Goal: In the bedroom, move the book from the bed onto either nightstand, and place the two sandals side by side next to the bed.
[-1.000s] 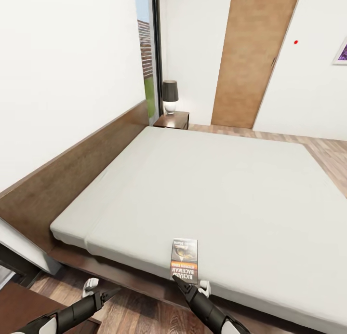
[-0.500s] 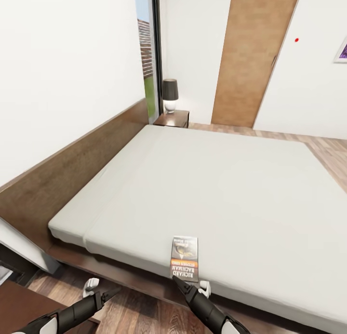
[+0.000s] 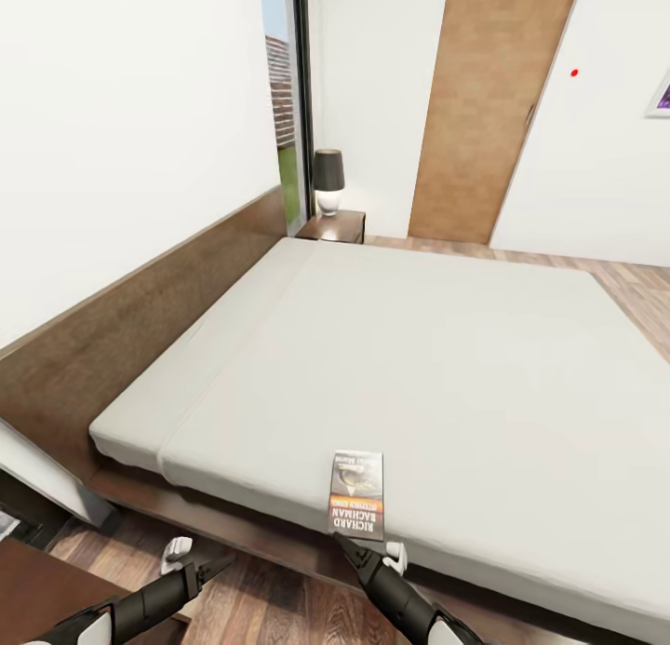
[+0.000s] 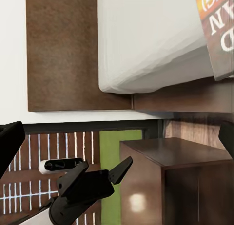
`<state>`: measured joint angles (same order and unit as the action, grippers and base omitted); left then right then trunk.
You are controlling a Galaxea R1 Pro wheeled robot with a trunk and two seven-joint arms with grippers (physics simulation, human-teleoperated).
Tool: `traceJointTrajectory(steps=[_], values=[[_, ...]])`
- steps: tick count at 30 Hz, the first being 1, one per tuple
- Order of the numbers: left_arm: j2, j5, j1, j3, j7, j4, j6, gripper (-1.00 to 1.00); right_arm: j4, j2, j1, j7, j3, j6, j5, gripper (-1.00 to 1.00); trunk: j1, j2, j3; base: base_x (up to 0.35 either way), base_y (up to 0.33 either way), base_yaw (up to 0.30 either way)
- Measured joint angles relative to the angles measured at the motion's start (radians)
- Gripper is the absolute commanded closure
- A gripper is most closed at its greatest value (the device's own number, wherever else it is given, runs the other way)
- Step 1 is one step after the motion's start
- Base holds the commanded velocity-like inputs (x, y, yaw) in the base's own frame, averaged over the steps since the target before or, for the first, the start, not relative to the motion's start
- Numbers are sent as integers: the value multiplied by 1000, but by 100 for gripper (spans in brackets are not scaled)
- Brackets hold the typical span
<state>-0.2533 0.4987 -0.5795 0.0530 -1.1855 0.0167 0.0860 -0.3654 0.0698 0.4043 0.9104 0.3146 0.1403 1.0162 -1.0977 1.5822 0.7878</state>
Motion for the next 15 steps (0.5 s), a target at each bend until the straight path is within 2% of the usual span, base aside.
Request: traceJointTrajectory(steps=[7,11,15], values=[[0,-2,0,0,-4,1,2,-100,0,0,0,0,0,0,0,-100,-27,49,22,0,0,0],[-1,-2,0,0,-34,4,4,-100,0,1,0,0,0,0,-1,-100,-42,77,34,0,0,0],[-2,-1,-3,-2,-156,6,19,-100,0,0,0,0,0,0,-1,-100,-58,105,47,0,0,0]])
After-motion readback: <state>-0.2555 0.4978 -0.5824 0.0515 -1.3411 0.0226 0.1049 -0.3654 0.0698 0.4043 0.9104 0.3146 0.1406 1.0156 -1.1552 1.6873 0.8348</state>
